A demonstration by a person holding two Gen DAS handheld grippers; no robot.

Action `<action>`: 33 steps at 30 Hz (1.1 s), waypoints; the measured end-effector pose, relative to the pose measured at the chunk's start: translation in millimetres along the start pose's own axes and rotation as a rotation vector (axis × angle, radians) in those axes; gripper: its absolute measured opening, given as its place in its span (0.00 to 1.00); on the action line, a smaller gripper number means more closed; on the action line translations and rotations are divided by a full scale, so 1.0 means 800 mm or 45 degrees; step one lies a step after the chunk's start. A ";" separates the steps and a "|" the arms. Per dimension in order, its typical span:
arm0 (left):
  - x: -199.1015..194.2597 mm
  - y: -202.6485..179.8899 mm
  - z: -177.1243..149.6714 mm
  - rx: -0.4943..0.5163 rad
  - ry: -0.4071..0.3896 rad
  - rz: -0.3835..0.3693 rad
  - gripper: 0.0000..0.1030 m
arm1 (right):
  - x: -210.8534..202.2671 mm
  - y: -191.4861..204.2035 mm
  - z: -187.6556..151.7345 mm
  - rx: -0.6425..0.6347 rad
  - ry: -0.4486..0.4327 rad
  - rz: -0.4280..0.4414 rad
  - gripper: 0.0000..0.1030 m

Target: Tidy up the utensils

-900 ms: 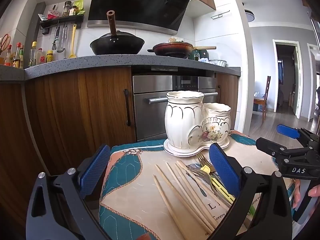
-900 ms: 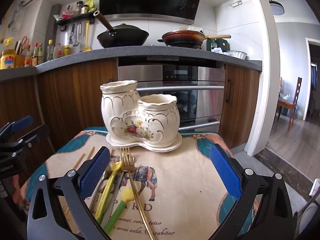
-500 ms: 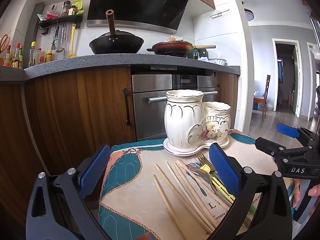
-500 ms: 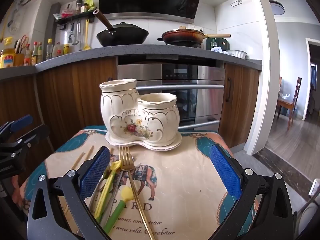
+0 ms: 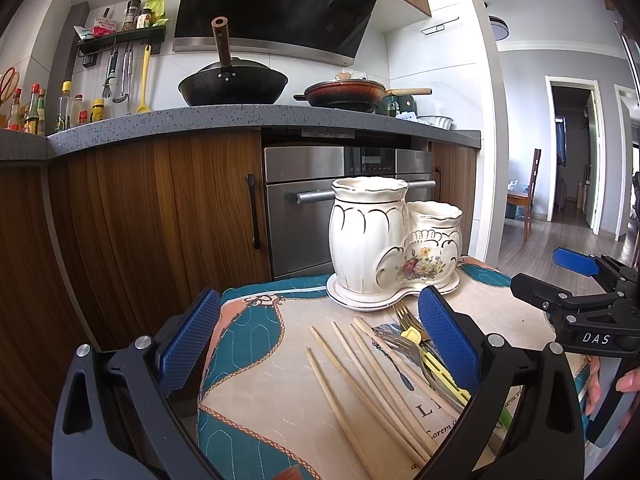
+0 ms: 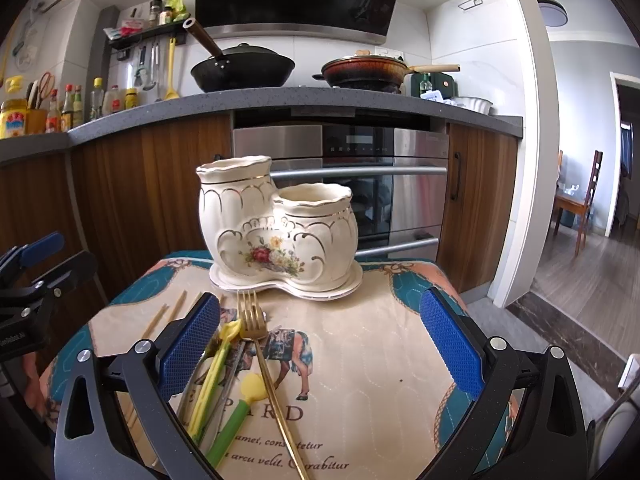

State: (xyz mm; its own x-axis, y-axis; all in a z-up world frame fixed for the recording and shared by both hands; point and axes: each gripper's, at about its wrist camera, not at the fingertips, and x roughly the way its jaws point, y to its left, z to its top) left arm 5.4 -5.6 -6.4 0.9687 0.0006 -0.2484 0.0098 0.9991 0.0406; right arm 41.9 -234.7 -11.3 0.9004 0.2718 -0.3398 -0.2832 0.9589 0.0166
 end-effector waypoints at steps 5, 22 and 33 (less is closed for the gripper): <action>0.001 -0.001 -0.001 -0.001 0.001 0.000 0.95 | 0.000 0.000 0.000 0.001 0.000 0.000 0.97; 0.001 0.000 0.001 0.000 0.005 0.000 0.95 | -0.001 -0.001 0.000 0.003 0.003 0.000 0.97; 0.000 0.000 0.001 0.000 0.005 0.000 0.95 | -0.002 -0.002 0.000 0.003 0.003 0.000 0.97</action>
State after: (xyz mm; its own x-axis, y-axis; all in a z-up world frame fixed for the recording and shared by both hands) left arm 5.6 -5.7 -5.6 0.9676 0.0005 -0.2524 0.0101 0.9991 0.0407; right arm 41.3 -236.9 -10.9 0.8995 0.2717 -0.3420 -0.2826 0.9591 0.0188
